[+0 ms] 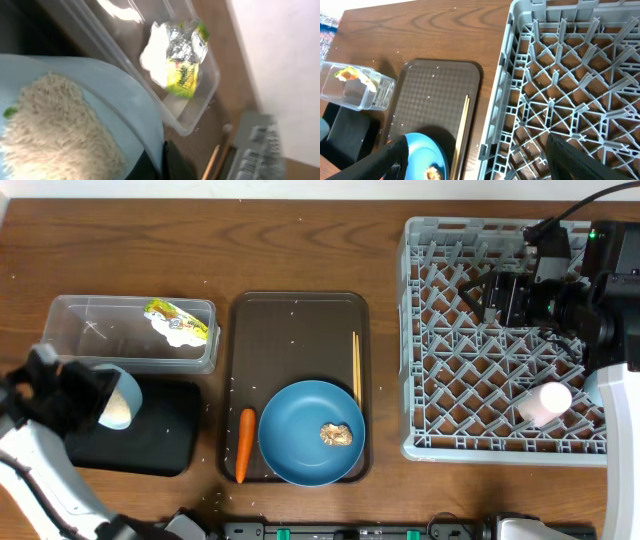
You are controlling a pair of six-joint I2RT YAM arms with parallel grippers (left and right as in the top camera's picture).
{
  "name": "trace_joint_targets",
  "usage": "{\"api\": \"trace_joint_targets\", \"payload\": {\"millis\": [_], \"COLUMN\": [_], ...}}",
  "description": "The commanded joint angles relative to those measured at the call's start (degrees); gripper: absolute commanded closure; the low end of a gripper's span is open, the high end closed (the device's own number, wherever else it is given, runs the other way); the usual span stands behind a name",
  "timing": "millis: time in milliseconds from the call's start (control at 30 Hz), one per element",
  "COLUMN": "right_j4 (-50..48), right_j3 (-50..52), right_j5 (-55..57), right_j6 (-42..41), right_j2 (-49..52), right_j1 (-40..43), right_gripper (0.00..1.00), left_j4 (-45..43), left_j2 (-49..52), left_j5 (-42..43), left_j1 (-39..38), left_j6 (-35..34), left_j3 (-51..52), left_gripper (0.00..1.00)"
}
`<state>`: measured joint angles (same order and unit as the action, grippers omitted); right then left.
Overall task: Sort waste into correct bins and load items into the dishwasher rack
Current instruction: 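Tip the bowl over the black tray to pour out the rice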
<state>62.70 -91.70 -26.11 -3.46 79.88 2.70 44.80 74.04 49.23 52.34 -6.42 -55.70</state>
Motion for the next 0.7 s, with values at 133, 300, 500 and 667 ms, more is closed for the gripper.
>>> {"api": "trace_joint_targets", "payload": {"millis": [133,300,500,667], "right_j4": [-0.20,-0.31,-1.05,-1.20], "right_j3": [0.00,0.00,0.00,0.00], "right_j5": [-0.24,-0.24,-0.24,-0.24], "right_j6": [-0.79,-0.79,-0.81,-0.83], "right_j2": [-0.07,-0.07,-0.07,-0.07], "right_j1": [-0.96,-0.96,-0.96,-0.96], "right_gripper": [0.20,0.20,0.20,0.20], "left_j4": [-14.25,-18.60,-18.58,-18.38], "left_j2": [-0.07,-0.04,0.07,0.07], "left_j5": [31.30,40.76,40.79,40.79], "left_j1": [14.82,21.64,24.83,24.85], "left_j6": [7.78,14.12,17.18,16.94], "left_j3": [14.12,21.18,24.81,24.85], "left_gripper": [0.94,0.94,0.94,0.94]}}
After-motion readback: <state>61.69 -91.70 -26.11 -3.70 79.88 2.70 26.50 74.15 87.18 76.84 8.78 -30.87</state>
